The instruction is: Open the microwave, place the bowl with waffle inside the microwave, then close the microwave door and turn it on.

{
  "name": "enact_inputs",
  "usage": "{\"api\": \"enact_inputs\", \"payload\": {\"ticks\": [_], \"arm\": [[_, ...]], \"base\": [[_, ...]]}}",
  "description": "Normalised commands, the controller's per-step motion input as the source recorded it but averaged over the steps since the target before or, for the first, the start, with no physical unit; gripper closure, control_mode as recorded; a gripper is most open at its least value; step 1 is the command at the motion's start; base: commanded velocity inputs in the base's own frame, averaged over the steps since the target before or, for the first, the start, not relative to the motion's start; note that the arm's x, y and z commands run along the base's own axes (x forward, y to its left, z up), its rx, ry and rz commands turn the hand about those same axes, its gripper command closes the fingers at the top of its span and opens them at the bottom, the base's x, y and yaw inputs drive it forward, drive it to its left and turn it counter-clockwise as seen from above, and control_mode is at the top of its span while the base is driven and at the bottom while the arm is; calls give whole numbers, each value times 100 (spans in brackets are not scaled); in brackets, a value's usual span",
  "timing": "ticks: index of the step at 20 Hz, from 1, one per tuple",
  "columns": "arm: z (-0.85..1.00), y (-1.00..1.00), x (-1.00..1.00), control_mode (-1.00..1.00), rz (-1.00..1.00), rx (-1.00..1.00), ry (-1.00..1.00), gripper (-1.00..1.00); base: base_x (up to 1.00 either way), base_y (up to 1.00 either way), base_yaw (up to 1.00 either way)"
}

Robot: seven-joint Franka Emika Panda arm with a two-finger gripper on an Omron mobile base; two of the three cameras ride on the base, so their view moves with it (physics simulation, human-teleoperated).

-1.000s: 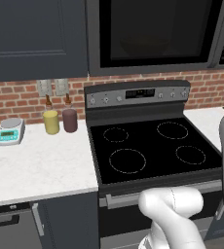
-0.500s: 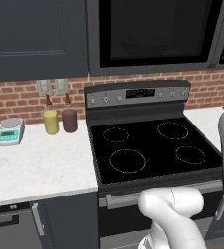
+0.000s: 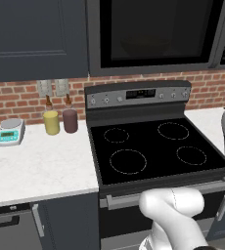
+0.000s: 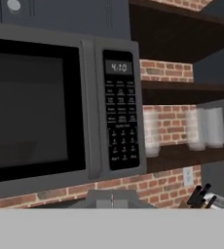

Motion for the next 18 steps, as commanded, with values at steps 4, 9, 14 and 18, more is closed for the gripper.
{"api": "enact_inputs", "payload": {"ticks": [4, 9, 14, 18], "arm": [[0, -13, 1, -100, 10, 1, 4, 100], [0, -37, 1, -100, 17, 6, 21, 100], [0, -48, 0, -100, 7, 4, 13, 100], [3, -19, 1, -100, 0, 2, 2, 100]], "base": [[0, 0, 0], [0, 0, 0], [0, 0, 0], [0, 0, 0]]}}
